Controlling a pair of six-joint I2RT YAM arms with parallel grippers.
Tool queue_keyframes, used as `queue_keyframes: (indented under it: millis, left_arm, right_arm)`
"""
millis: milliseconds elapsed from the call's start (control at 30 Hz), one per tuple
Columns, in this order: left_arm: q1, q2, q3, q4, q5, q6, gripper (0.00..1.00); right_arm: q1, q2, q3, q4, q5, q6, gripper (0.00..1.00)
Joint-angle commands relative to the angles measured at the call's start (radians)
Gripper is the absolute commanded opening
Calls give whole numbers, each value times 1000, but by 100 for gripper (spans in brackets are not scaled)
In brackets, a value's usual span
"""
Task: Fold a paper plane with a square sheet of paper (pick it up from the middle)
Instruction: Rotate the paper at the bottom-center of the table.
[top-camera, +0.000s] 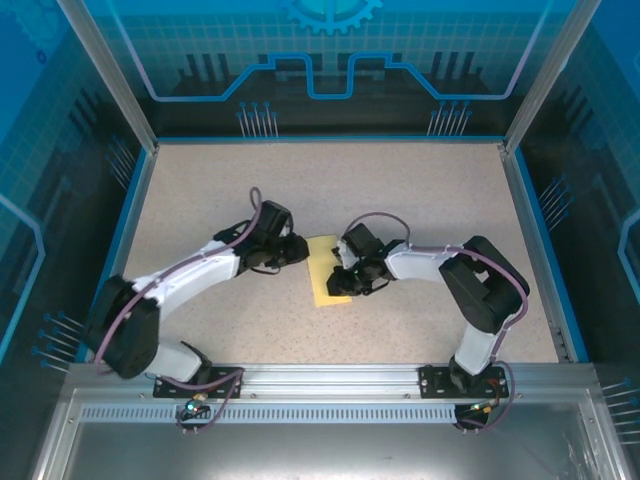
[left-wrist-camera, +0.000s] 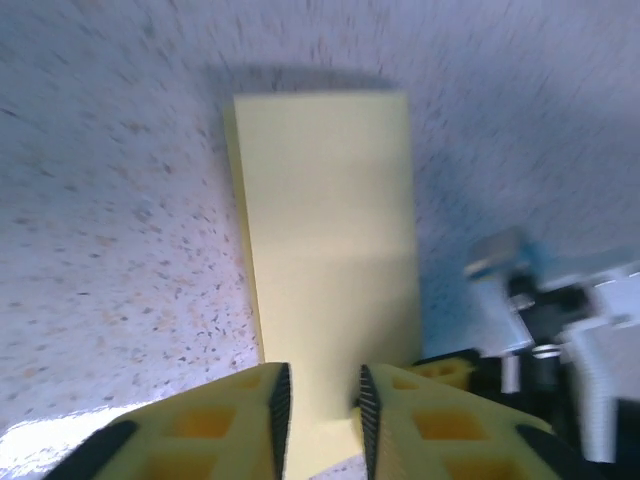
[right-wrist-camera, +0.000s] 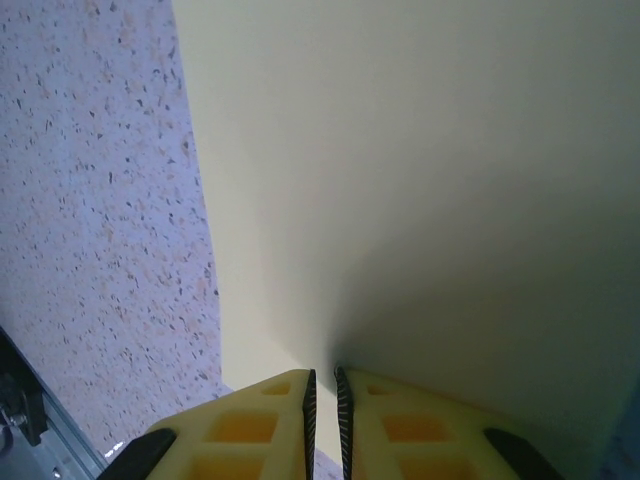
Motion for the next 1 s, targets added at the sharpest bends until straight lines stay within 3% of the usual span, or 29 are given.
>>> queue_keyframes:
  millis: [0, 267, 533, 767, 967]
  left_arm:
    - [51, -126, -65, -123, -116, -42, 33]
    - [150, -416, -216, -225, -145, -84, 64]
    - [155, -448, -251, -239, -131, -93, 76]
    - [155, -448, -270, -228, -135, -105, 91]
    - [155, -449, -273, -228, -127, -104, 94]
  right_arm:
    - [63, 41, 8, 47, 62, 93, 17]
    - [108, 139, 159, 79, 117, 160, 17]
    - [54, 108, 293, -57, 157, 54, 18]
    - [-14, 226, 481, -205, 180, -52, 18]
    - [-50, 322, 595, -274, 178, -82, 18]
